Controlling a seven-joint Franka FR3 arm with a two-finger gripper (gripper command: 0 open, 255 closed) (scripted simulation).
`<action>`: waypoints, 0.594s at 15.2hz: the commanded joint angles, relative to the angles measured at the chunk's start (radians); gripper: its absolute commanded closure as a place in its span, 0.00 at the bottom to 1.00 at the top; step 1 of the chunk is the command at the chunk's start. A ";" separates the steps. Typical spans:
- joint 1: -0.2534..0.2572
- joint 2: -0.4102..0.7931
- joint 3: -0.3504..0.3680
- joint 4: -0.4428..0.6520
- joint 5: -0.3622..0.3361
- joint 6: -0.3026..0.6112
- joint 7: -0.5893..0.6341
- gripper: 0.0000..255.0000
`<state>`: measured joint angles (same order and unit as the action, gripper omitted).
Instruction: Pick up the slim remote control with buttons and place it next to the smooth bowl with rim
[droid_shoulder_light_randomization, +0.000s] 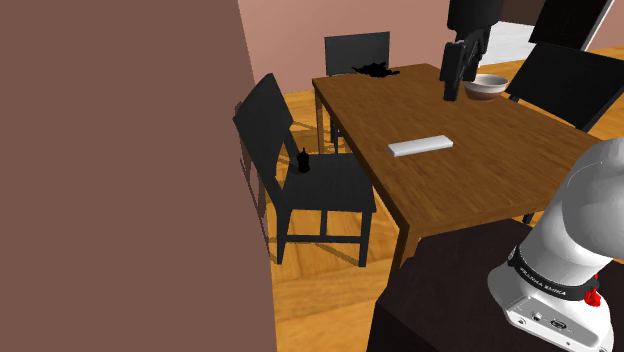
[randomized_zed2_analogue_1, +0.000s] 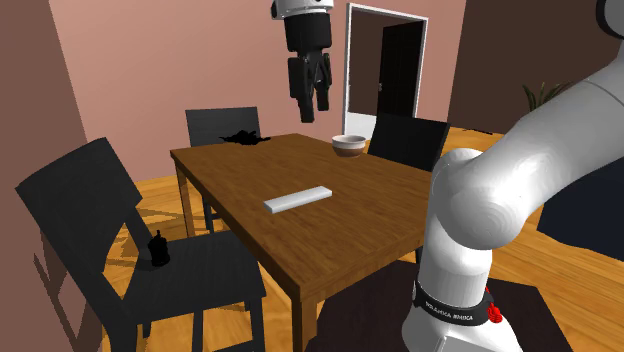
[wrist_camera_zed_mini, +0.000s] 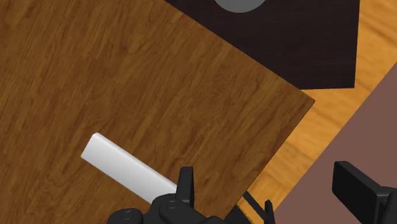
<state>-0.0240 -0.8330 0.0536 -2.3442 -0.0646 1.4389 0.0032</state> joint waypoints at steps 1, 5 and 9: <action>0.000 0.000 0.000 0.000 0.000 0.000 0.000 0.00; 0.015 -0.011 -0.104 -0.099 -0.065 0.107 -0.167 0.00; 0.025 0.014 -0.213 -0.171 -0.130 0.225 -0.331 0.00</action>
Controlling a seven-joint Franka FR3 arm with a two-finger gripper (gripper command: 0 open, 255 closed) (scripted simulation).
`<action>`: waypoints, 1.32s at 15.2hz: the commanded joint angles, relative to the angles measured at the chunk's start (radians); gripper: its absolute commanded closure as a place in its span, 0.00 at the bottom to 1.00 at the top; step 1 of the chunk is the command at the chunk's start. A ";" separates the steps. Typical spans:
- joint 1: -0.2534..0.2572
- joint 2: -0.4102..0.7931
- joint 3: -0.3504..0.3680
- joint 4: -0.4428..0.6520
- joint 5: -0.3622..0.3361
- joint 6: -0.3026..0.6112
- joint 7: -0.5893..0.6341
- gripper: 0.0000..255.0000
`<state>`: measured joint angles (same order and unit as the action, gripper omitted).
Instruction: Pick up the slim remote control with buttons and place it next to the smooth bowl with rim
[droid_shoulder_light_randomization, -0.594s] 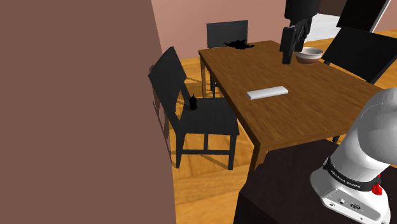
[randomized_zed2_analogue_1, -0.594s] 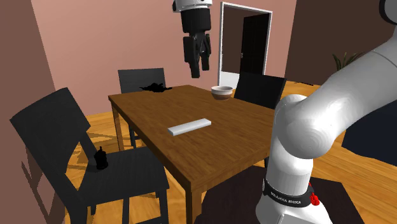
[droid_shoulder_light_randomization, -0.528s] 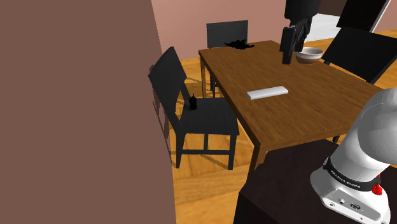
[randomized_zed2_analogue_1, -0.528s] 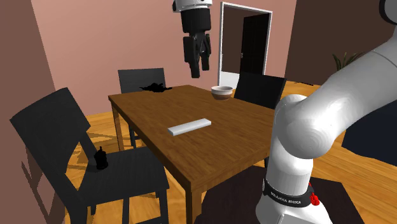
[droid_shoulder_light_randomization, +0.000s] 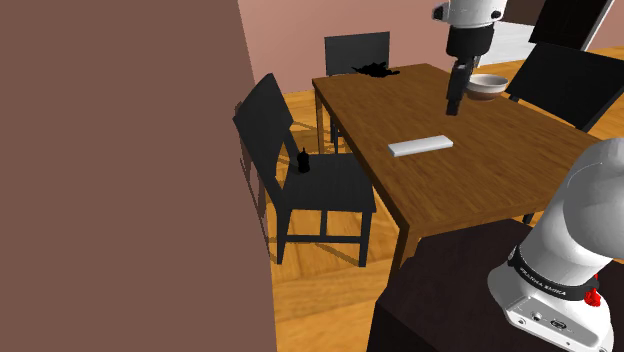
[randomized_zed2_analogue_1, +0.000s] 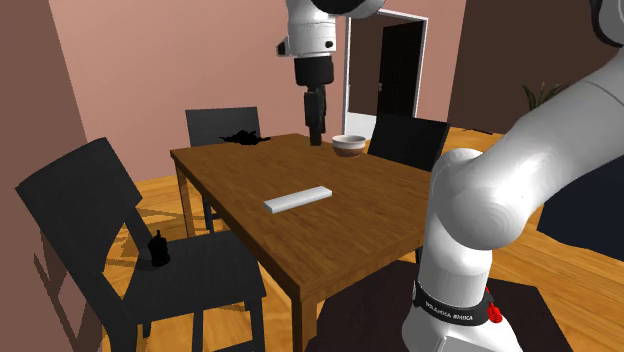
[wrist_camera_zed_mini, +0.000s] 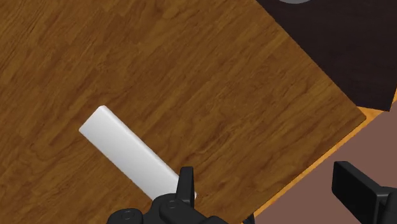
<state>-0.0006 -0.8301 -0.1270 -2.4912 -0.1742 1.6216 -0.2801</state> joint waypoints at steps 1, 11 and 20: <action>0.004 0.024 -0.060 -0.037 -0.036 0.073 -0.089 0.00; 0.069 0.284 -0.349 -0.063 -0.124 0.406 -0.505 0.00; 0.183 0.589 -0.547 0.004 -0.014 0.647 -0.848 0.00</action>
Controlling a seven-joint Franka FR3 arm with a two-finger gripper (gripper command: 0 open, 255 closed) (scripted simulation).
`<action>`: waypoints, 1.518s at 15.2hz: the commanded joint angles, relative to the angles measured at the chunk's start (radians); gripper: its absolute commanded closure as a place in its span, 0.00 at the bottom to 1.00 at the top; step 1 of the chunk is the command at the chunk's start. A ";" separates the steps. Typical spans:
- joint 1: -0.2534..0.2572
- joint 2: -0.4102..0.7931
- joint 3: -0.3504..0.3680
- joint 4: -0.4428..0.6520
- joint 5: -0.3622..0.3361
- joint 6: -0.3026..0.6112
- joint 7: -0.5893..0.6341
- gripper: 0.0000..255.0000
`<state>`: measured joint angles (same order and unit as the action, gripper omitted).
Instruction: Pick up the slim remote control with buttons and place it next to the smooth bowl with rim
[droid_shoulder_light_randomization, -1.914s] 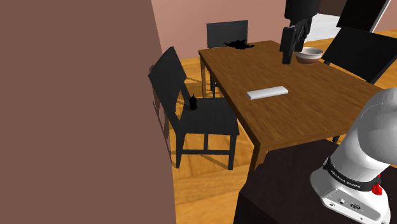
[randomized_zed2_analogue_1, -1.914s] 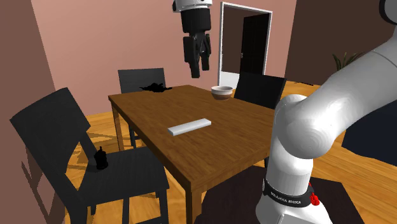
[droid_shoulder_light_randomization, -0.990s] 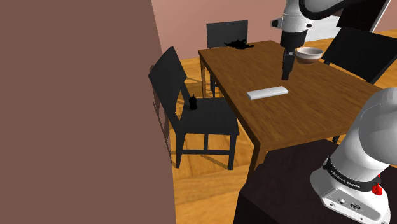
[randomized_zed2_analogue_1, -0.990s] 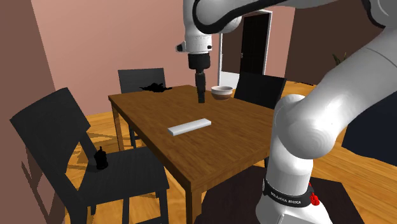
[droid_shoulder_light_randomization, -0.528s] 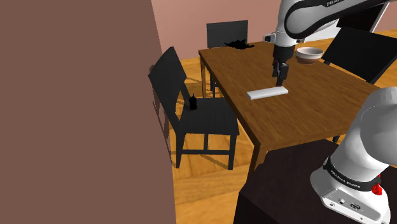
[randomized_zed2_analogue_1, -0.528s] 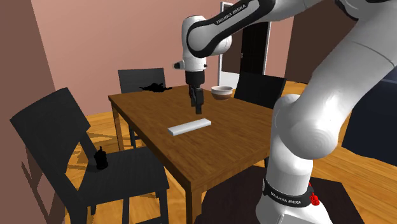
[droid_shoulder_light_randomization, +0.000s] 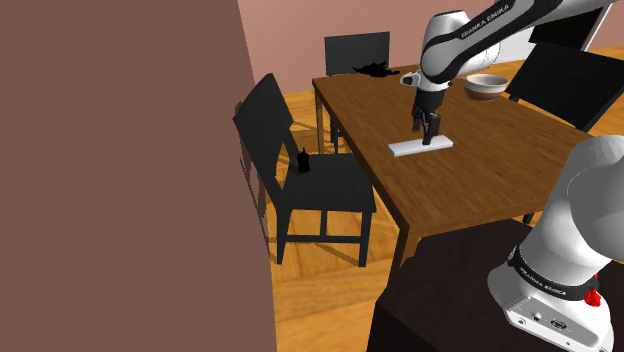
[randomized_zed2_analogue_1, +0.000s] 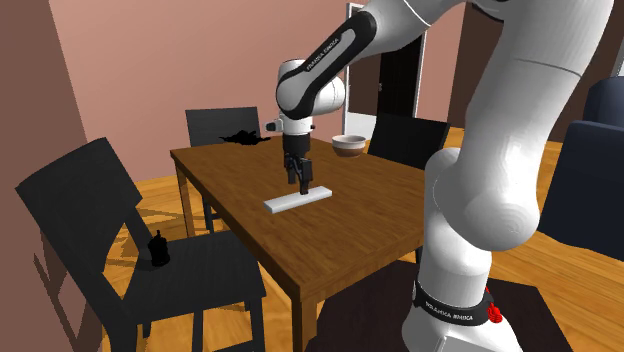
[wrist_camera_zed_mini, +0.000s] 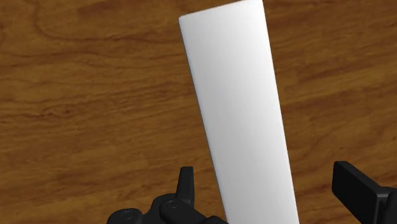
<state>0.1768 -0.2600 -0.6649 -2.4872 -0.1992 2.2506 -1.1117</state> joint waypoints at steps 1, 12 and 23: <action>0.008 0.030 -0.013 -0.006 0.016 0.034 -0.021 0.00; 0.019 0.083 -0.031 -0.033 0.046 0.107 -0.045 0.00; 0.019 0.083 -0.031 -0.033 0.046 0.107 -0.045 1.00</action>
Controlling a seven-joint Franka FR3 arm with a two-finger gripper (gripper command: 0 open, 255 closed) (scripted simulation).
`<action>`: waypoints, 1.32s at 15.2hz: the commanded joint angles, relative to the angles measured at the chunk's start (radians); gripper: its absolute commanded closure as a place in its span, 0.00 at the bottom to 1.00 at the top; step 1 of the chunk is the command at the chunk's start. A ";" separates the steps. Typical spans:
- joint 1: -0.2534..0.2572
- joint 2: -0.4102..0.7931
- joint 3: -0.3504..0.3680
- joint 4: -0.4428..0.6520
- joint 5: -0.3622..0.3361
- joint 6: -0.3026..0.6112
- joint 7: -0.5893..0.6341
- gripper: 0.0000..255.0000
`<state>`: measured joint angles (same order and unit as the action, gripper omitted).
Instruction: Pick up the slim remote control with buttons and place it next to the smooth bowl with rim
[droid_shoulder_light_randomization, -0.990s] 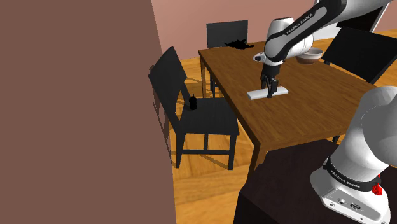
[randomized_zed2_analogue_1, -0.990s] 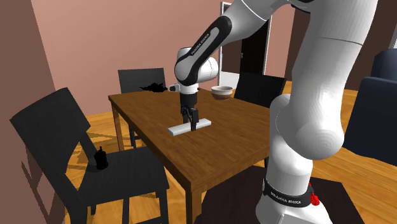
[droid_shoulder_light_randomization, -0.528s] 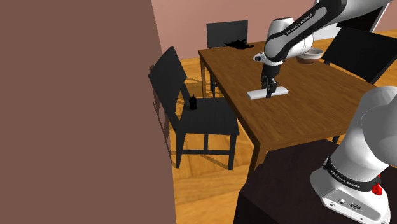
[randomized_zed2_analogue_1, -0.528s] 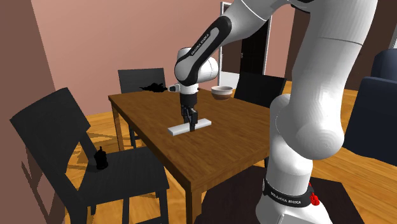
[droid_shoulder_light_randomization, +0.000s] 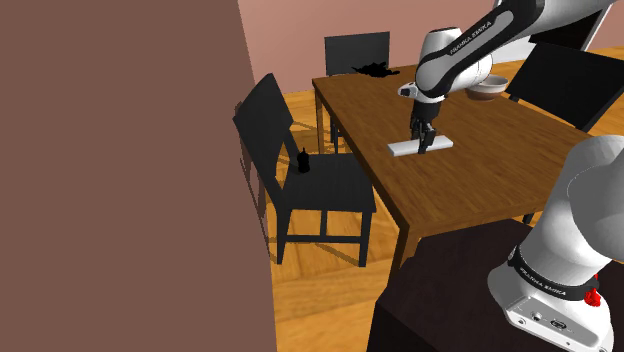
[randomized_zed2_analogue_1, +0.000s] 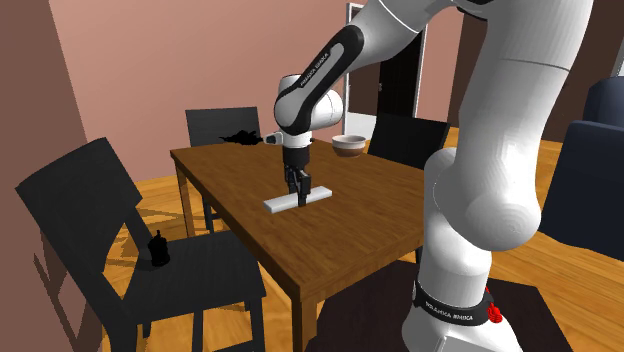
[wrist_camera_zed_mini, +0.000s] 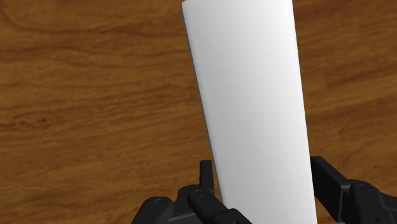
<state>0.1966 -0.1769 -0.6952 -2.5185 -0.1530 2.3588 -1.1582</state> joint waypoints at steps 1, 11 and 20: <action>-0.003 -0.013 0.004 0.004 -0.009 -0.017 0.007 1.00; -0.023 -0.119 0.044 0.067 -0.058 -0.175 0.051 1.00; -0.031 -0.184 0.078 0.141 -0.072 -0.310 0.070 1.00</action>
<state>0.1659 -0.3563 -0.6198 -2.3883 -0.2250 2.0639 -1.0884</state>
